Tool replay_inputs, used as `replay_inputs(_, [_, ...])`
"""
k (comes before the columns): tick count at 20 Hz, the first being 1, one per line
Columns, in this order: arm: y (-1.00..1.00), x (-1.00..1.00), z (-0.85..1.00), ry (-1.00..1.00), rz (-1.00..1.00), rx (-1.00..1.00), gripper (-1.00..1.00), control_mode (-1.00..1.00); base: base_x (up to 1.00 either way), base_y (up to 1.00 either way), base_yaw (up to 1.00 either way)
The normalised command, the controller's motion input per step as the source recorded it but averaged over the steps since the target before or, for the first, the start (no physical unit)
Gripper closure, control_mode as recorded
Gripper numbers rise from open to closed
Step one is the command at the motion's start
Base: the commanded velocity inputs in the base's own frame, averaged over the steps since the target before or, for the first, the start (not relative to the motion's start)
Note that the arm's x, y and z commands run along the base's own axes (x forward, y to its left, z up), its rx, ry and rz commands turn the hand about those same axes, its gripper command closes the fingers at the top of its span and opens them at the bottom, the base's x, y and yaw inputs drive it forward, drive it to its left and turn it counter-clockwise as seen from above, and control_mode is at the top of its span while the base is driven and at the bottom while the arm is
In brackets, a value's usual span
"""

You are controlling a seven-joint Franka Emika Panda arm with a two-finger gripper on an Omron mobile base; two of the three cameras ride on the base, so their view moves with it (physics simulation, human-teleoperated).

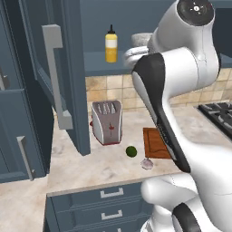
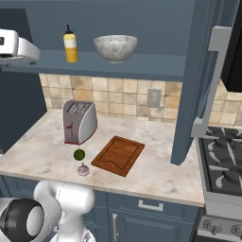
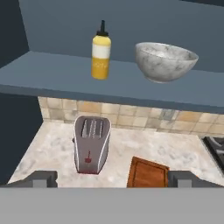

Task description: Open the cabinet. Place the bowl and condiment on the counter. Then place the lime and garlic on the cutting board.

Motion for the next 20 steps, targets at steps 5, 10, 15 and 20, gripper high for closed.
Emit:
replay_inputs(5, [-0.29, 0.98, -0.10, -0.07, -0.07, 0.00, -1.00, -1.00, 0.00, 0.00, 0.00])
replay_inputs(10, [-0.02, 0.95, 0.00, -0.12, 0.00, 0.00, -1.00, -1.00, 0.00, 0.00, 0.00])
replay_inputs(15, [0.16, 0.77, 0.00, -0.09, 0.00, 0.00, -1.00, -1.00, 0.00, 0.00, 0.00])
replay_inputs(20, [0.16, 0.63, 0.00, 0.00, 0.00, 0.00, -1.00, -1.00, 0.00, 0.00, 0.00])
